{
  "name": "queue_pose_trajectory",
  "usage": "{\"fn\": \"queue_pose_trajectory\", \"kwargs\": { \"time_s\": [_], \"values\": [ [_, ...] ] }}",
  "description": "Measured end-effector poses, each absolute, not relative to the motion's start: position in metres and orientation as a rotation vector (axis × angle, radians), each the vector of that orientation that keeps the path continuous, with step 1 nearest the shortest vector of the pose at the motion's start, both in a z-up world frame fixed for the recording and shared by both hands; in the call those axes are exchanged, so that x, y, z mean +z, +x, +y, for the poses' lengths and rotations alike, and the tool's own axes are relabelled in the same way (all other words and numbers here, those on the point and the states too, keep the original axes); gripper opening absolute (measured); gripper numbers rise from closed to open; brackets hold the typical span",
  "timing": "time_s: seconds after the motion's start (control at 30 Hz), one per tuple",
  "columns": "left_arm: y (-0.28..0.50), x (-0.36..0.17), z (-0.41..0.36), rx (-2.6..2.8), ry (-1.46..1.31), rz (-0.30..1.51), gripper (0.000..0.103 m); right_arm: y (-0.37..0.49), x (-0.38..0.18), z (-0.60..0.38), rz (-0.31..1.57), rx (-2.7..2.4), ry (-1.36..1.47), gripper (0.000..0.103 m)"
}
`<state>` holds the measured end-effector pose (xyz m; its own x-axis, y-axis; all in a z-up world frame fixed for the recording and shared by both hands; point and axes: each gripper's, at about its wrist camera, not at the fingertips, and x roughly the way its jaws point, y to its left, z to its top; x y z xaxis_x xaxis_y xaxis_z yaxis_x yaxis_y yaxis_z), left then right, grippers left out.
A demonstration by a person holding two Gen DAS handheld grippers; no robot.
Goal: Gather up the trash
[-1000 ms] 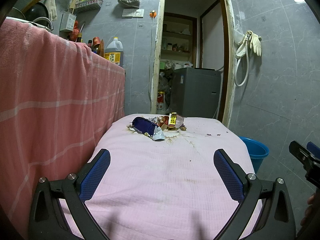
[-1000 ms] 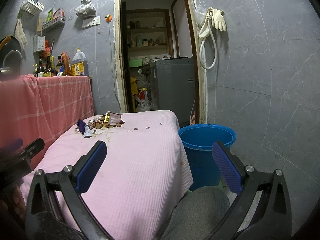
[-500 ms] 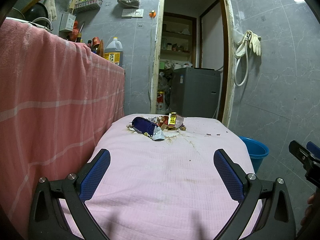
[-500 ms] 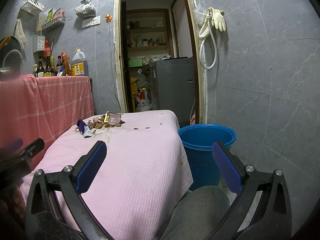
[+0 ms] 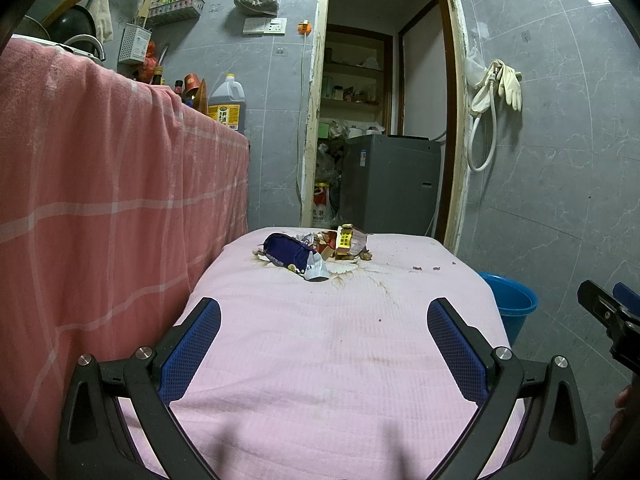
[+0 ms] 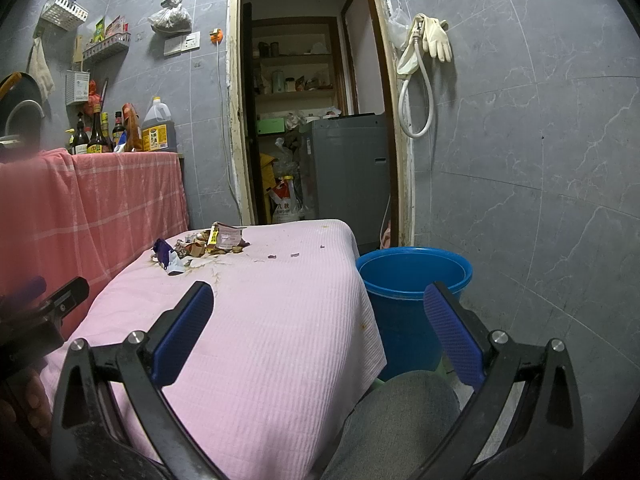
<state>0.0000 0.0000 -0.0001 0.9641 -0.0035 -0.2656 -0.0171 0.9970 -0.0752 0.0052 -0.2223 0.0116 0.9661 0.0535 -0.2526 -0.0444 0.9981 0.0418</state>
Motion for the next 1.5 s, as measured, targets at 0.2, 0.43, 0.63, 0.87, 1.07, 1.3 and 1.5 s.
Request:
{"fn": "queue_pose_trajectory", "kwargs": {
  "time_s": [0.2, 0.43, 0.63, 0.87, 1.07, 1.3, 1.5],
  "values": [
    [0.0, 0.0, 0.0, 0.007, -0.077, 0.269, 0.101, 0.005, 0.011, -0.223, 0.257, 0.05, 0.036, 0.103],
    [0.0, 0.0, 0.0, 0.008, -0.076, 0.269, 0.101, 0.005, 0.011, -0.223, 0.256, 0.051, 0.034, 0.103],
    [-0.002, 0.003, -0.002, 0.026, -0.064, 0.251, 0.101, 0.007, 0.016, -0.221, 0.229, 0.069, 0.01, 0.103],
    [0.012, 0.015, 0.001, 0.047, -0.037, 0.213, 0.101, 0.021, 0.034, -0.22, 0.17, 0.101, -0.002, 0.103],
    [0.033, 0.035, 0.011, 0.071, -0.054, 0.179, 0.101, 0.034, 0.053, -0.217, 0.097, 0.129, -0.015, 0.103],
    [0.061, 0.055, 0.025, 0.097, -0.066, 0.157, 0.101, 0.059, 0.072, -0.212, 0.023, 0.167, -0.017, 0.103],
    [0.093, 0.062, 0.034, 0.124, -0.05, 0.179, 0.101, 0.098, 0.078, -0.202, 0.02, 0.204, -0.018, 0.103]
  ]
}}
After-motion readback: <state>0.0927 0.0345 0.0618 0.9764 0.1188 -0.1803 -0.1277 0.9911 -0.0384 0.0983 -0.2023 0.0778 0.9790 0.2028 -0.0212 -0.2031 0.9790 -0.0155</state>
